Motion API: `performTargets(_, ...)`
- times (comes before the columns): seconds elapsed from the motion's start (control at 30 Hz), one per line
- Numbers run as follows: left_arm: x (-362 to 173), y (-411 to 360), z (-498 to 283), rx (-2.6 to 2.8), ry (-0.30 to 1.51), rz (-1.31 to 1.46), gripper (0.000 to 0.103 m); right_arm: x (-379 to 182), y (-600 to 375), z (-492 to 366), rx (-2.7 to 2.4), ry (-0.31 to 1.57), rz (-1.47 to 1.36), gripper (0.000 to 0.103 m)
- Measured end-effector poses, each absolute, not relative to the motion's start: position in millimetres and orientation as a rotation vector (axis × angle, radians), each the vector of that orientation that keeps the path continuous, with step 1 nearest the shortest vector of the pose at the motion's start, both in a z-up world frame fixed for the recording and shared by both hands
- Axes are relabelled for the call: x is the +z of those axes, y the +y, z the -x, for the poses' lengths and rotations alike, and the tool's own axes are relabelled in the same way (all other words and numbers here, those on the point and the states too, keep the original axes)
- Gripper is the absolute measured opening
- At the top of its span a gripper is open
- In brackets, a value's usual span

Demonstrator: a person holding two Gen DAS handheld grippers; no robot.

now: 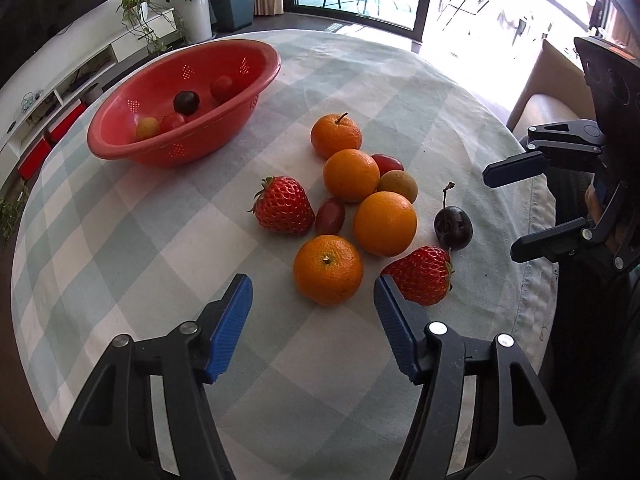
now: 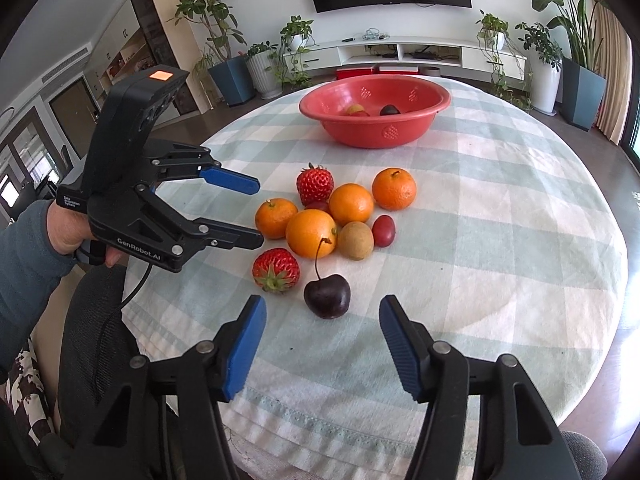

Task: Organize fruits
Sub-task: 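Lower the left gripper onto the mandarin orange and close it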

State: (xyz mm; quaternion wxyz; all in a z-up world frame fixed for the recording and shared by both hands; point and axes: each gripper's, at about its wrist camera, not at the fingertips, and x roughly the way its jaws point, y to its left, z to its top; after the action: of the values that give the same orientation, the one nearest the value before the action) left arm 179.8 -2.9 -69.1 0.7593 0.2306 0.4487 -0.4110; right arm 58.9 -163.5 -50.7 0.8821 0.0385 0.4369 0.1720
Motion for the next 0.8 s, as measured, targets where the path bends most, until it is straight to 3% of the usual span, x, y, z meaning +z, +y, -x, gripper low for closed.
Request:
performTargets(0.23,-80,-15,-187,-0.944,0.997,-0.545,0.059,-56,-163,-62,0.359,0.932,-0.073,0.063)
performTargets(0.53,-87,-27,-194,-0.99,1.016,-0.545,0.045,-62,-164,-64,0.358,0.96,-0.07,0.062)
performTargets(0.6,-86,-27,-195,-0.991,1.016,-0.541,0.037,-63,-165,-64,0.358,0.963,-0.072,0.062)
performTargets(0.8,-87,-28,-195,-0.993,1.022,-0.54,0.036,-65,-167,-66,0.354,0.969,-0.075,0.062)
